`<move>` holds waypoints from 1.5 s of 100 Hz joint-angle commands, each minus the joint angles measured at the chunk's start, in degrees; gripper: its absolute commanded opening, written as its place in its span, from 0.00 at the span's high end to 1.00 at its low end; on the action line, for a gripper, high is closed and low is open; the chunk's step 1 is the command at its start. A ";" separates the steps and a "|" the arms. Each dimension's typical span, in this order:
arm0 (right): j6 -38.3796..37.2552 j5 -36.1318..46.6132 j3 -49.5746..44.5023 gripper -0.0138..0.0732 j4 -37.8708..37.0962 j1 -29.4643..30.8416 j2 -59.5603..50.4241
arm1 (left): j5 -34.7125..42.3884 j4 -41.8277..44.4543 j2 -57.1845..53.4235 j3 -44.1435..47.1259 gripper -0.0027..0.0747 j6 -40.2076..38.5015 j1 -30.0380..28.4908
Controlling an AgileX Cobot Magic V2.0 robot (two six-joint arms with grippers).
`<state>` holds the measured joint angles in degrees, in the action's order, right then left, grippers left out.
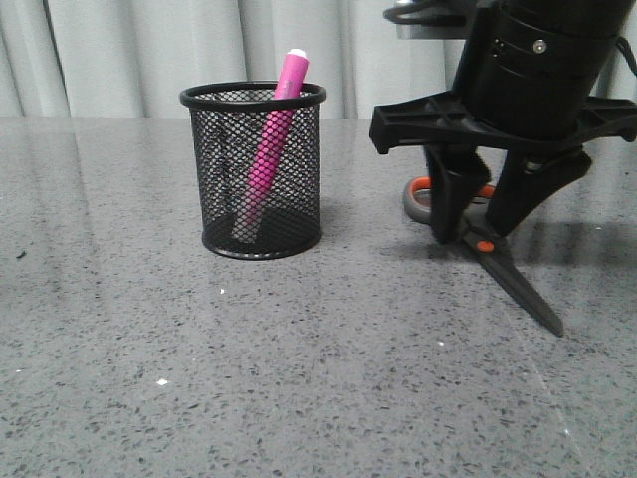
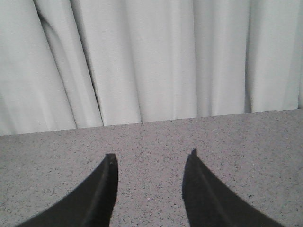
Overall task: Put pen and scissors into bin
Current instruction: 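Lift the scissors blade-down with the right gripper, then move the scissors over the mesh cup and lower blades inside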
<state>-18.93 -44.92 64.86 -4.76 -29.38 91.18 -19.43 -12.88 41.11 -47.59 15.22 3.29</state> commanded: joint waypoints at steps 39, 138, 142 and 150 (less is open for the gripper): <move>-0.04 1.95 1.56 0.92 -3.79 -0.52 -5.78 | 4.52 -1.69 -0.18 -1.45 0.59 -0.20 -0.20; -1.94 71.36 -13.77 0.92 -5.05 -8.01 -20.34 | 4.52 -1.78 -1.12 -1.45 0.59 -0.20 -0.20; -1.94 74.44 -13.77 0.92 -5.41 -8.01 -18.83 | 4.52 -1.78 -1.12 -1.45 0.59 -0.20 -0.20; -1.94 80.53 -13.77 0.92 -5.43 -8.01 -15.43 | 4.52 -1.78 -1.12 -1.45 0.59 -0.20 -0.20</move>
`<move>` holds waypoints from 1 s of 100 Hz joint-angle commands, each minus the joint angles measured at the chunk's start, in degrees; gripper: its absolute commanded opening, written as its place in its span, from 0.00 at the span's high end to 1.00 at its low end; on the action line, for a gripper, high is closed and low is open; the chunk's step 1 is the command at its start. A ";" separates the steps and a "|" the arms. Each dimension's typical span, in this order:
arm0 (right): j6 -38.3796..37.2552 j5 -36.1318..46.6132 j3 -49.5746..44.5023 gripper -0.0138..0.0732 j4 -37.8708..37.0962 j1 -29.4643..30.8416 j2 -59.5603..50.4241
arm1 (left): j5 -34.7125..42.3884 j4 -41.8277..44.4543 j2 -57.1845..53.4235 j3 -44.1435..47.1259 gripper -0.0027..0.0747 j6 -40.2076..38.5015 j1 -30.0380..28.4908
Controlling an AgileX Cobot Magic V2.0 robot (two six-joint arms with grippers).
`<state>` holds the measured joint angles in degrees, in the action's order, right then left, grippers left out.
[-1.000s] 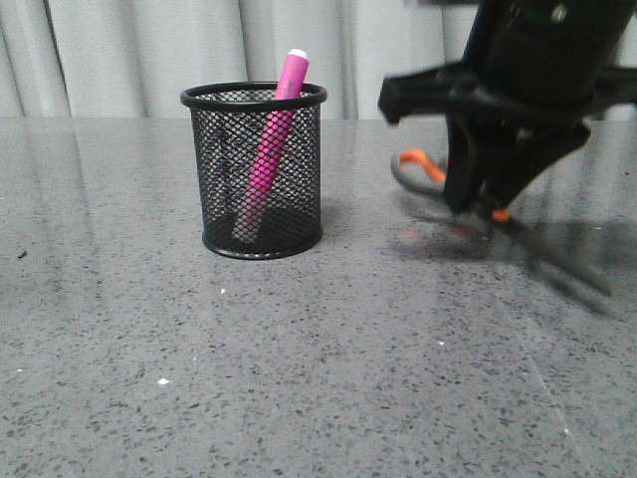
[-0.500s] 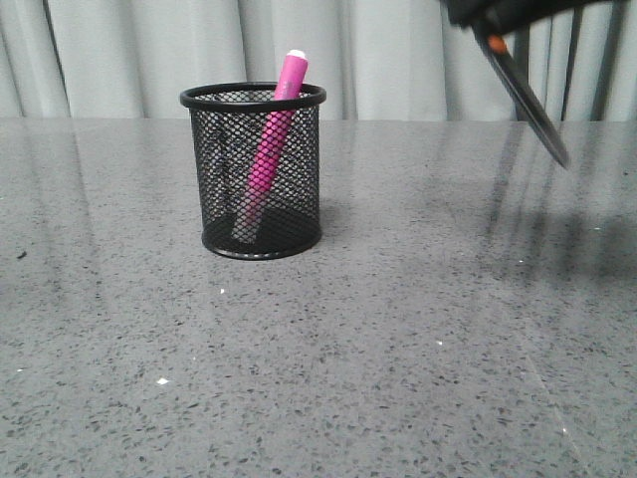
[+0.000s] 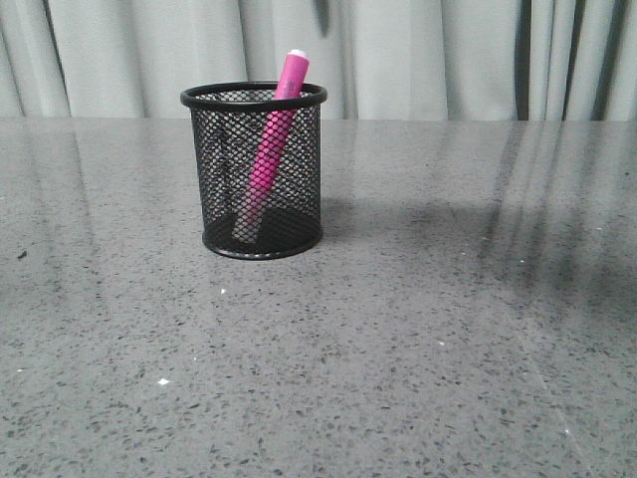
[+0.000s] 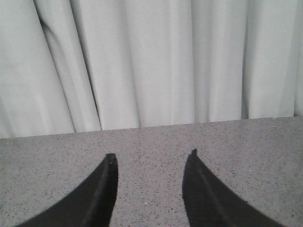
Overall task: Put pen and scissors into bin
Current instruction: 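Move the scissors over the mesh cup and lower blades inside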
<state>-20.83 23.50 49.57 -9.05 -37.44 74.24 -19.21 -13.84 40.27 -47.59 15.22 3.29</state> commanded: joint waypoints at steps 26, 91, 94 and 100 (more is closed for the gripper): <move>5.20 20.62 1.63 0.92 -3.40 0.15 9.75 | 4.30 -0.82 -0.28 -1.45 0.59 -0.20 -0.20; 8.31 18.35 1.53 0.92 -5.50 0.38 12.75 | 4.30 -0.82 -0.28 -1.45 0.59 -0.20 -0.20; 8.31 18.25 1.53 0.92 -5.50 0.38 13.00 | 4.30 -0.82 -0.28 -1.45 0.59 -0.20 -0.20; 8.31 18.37 1.41 0.92 -5.50 0.38 13.19 | 4.30 -0.82 -0.28 -1.45 0.59 -0.20 -0.20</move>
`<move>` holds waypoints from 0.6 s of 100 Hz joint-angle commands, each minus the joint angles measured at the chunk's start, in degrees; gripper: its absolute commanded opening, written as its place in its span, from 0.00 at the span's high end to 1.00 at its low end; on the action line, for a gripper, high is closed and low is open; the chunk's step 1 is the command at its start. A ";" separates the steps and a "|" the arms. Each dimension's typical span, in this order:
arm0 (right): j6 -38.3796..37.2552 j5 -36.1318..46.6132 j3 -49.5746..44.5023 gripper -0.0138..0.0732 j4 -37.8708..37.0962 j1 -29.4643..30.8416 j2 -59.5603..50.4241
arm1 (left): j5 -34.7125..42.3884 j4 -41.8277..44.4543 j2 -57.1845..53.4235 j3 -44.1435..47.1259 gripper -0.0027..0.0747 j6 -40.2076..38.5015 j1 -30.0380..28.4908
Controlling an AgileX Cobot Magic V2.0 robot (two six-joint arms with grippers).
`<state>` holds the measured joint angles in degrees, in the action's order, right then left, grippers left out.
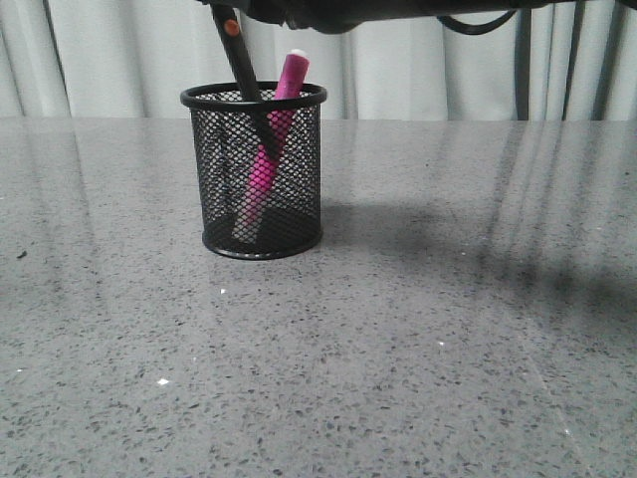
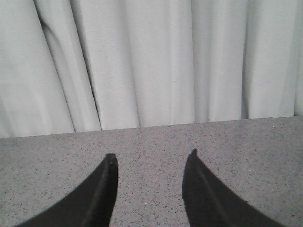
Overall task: Put pen and scissors into bin
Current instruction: 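Move the scissors over the mesh cup and lower blades inside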
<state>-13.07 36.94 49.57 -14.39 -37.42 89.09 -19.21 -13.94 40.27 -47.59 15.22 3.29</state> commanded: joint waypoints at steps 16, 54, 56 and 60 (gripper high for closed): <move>0.54 5.67 -0.42 0.92 -0.16 0.37 -1.55 | 4.30 -0.72 -0.28 -1.45 0.59 -0.20 -0.20; 0.54 5.82 -2.55 0.92 -0.16 0.37 -1.40 | 4.30 -0.72 -0.28 -1.45 0.59 -0.20 -0.20; 0.54 5.71 -2.55 0.92 -0.16 0.37 -1.37 | 4.30 -0.72 -0.28 -1.45 0.59 -0.20 -0.20; 0.54 5.71 -2.70 0.92 -0.16 0.37 -1.22 | 4.30 -0.72 -0.28 -1.45 0.59 -0.20 -0.20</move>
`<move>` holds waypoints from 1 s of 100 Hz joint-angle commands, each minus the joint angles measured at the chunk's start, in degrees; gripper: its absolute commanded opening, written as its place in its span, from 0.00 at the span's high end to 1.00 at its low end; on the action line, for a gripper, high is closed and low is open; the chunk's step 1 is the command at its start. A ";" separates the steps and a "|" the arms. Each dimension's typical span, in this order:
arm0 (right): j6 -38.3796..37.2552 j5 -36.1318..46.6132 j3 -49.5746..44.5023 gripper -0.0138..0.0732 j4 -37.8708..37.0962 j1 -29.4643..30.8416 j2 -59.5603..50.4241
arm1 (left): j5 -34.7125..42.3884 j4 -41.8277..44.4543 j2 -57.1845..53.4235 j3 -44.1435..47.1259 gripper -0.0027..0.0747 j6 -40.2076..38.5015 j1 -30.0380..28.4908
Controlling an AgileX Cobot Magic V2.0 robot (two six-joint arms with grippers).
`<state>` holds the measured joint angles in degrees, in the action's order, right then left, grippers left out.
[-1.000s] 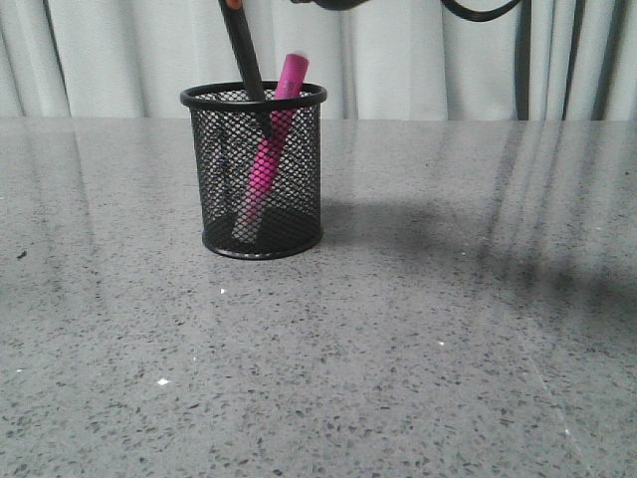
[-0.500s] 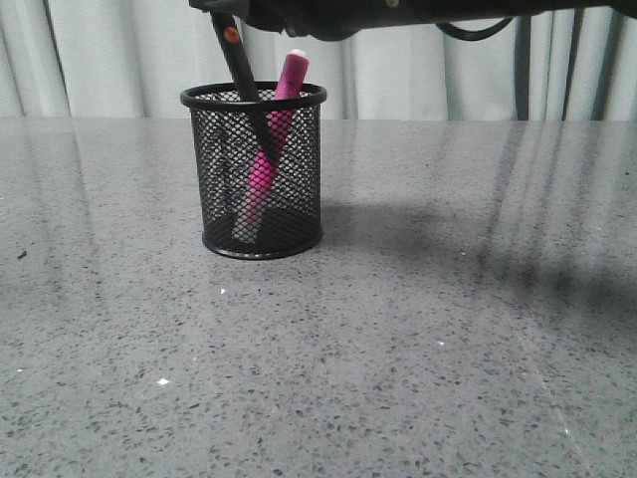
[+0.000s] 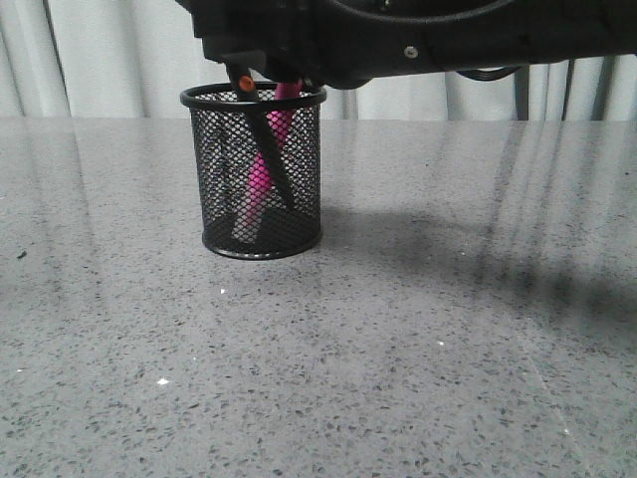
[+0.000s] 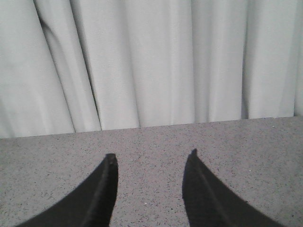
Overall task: Put pen and scissors into bin
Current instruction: 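Move the scissors over the mesh cup and lower blades inside, then open the right gripper to release the scissors into the cup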
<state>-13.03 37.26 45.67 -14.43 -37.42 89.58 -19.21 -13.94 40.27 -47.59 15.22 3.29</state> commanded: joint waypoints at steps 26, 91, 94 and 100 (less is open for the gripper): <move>0.50 4.65 1.21 0.92 -0.13 0.37 -1.33 | 4.30 -0.72 -0.28 -1.45 0.59 -0.20 -0.20; 0.50 3.48 1.21 0.91 -0.13 0.37 -1.33 | 4.30 -0.72 -0.28 -1.45 0.59 -0.20 -0.20; 0.50 3.48 1.21 0.90 -0.13 0.37 -1.33 | 4.30 -0.72 -0.28 -1.45 0.59 -0.20 -0.20; 0.50 3.48 1.21 0.86 -0.13 0.37 -1.33 | 4.30 -0.72 -0.28 -1.45 0.59 -0.20 -0.20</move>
<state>-13.03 36.33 45.54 -14.43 -37.42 90.49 -19.21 -13.94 40.27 -47.59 15.22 3.29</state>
